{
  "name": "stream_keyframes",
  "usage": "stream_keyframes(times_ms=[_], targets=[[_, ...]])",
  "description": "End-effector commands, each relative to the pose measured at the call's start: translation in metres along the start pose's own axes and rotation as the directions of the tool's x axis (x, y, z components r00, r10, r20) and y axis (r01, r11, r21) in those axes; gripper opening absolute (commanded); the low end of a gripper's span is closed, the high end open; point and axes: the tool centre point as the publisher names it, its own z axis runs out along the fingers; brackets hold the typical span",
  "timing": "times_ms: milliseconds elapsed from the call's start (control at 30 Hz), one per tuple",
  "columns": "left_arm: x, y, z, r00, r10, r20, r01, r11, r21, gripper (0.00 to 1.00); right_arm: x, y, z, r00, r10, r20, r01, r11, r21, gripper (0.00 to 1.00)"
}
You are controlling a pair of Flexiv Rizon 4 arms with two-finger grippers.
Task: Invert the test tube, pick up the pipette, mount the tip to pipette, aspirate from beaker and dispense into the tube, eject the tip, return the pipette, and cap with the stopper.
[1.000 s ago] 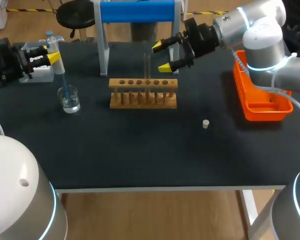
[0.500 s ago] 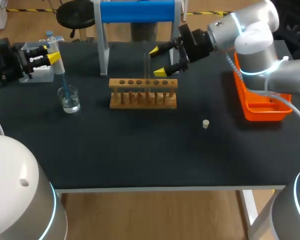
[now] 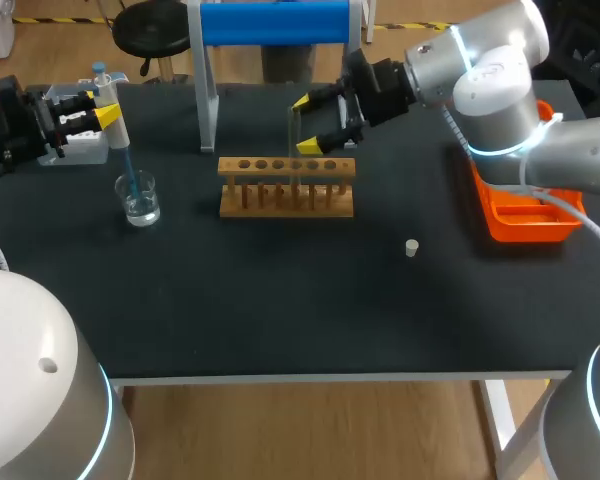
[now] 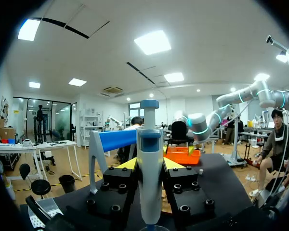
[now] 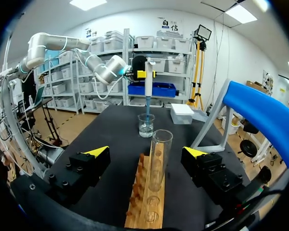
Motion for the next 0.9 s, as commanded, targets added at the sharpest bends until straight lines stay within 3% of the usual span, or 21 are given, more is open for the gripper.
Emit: stream_keyframes(times_ms=[33, 900], targets=[[-0.001, 0.0, -0.001, 1.0, -0.001, -0.003, 0.001, 1.0, 0.001, 0.0, 0.003, 0.001, 0.005, 1.0, 0.003, 0.029, -0.004, 1.0, 0.015, 1.0], [-0.001, 0.0, -0.001, 1.0, -0.001, -0.003, 0.001, 1.0, 0.001, 0.0, -0.007, -0.005, 0.02, 0.995, -0.037, 0.091, 0.029, 0.996, 0.082, 1.0]])
